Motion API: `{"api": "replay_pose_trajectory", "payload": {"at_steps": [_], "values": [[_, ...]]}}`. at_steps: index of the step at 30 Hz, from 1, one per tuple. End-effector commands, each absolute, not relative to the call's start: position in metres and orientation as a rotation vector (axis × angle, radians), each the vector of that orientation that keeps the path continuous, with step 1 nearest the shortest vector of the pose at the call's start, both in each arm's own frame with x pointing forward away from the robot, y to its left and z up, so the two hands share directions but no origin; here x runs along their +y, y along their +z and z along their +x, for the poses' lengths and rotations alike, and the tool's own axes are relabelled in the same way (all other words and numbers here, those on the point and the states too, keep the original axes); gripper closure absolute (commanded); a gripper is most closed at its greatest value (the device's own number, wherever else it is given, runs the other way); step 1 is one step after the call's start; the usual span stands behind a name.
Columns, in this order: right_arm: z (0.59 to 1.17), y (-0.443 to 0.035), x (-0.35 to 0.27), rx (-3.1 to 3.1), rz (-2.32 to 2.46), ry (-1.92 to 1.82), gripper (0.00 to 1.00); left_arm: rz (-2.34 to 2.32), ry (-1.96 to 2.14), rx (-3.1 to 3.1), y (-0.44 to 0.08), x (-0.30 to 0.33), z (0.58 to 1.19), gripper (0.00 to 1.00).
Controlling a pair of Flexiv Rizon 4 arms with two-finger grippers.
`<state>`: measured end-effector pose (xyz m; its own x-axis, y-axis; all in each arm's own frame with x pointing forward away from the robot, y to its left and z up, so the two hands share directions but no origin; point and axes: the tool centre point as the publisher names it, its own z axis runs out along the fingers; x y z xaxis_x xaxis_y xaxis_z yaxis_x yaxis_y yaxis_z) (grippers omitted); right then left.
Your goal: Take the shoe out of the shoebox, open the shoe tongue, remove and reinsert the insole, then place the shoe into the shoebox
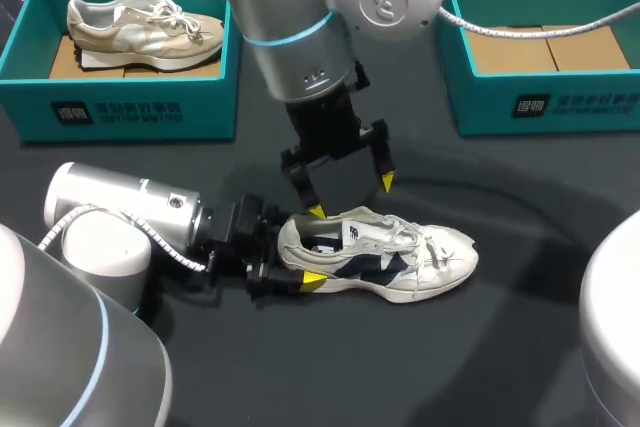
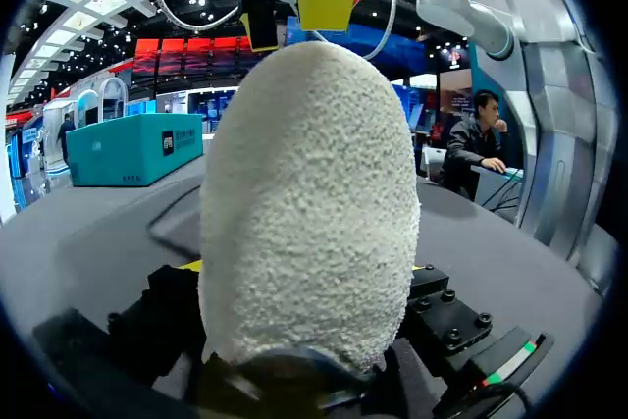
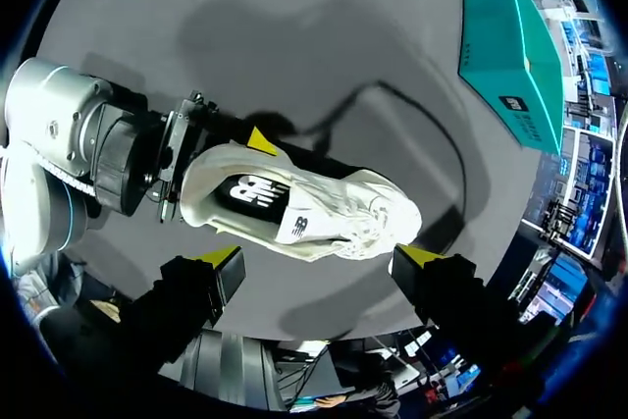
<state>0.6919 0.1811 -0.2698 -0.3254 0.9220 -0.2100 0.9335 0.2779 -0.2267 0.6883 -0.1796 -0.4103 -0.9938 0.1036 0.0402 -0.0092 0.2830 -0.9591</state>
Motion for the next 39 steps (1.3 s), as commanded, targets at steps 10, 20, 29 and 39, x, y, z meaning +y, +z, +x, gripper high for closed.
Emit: {"api": "replay_pose_trajectory", "payload": {"at_steps": [10, 20, 29, 39], "values": [[0.683, -0.274, 0.194, 2.402, 1.634, -0.524, 0.0, -0.091, 1.823, -2.441, -0.414, -0.181, 0.685, 1.0], [0.681, -0.289, 0.187, 2.329, 1.635, -0.531, 0.0, -0.091, 1.823, -2.441, -0.414, -0.181, 0.685, 1.0], [0.679, -0.3, 0.184, 2.272, 1.619, -0.563, 0.0, -0.091, 1.823, -2.441, -0.414, -0.181, 0.685, 1.0], [0.686, -0.311, 0.185, 2.234, 1.577, -0.594, 0.0, -0.091, 1.823, -2.441, -0.414, -0.181, 0.685, 1.0]]}}
